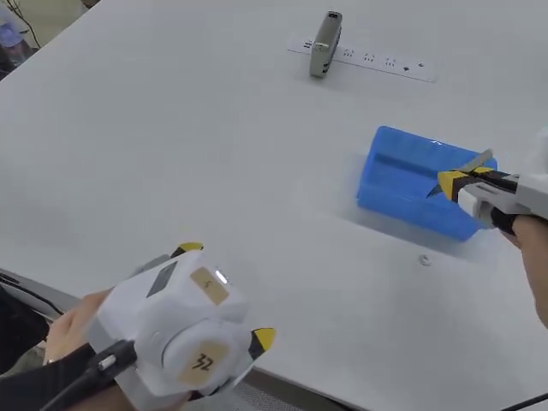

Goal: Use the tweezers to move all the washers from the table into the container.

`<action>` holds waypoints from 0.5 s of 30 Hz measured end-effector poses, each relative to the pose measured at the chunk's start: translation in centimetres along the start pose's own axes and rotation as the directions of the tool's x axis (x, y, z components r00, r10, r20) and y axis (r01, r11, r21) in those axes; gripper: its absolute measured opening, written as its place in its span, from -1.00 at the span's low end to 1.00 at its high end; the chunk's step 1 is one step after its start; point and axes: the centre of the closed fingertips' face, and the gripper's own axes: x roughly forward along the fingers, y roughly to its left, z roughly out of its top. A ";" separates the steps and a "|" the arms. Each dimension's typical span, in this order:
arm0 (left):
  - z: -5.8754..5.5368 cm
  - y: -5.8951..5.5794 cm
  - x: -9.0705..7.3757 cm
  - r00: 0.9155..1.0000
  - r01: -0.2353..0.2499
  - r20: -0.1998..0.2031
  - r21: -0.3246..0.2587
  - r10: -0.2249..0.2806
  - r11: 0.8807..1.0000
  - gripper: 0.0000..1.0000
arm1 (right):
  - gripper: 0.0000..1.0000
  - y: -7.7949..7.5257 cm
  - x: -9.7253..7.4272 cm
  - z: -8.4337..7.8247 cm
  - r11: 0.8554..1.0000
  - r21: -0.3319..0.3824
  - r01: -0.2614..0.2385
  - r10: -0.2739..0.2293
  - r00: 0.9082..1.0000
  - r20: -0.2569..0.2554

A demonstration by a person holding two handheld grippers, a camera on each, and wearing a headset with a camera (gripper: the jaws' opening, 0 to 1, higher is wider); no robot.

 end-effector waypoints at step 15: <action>0.1 0.0 0.0 1.000 -0.001 0.005 0.002 0.001 1.000 0.46 | -0.93 2.2 -3.4 0.8 1.000 -0.011 0.002 -0.001 0.997 0.073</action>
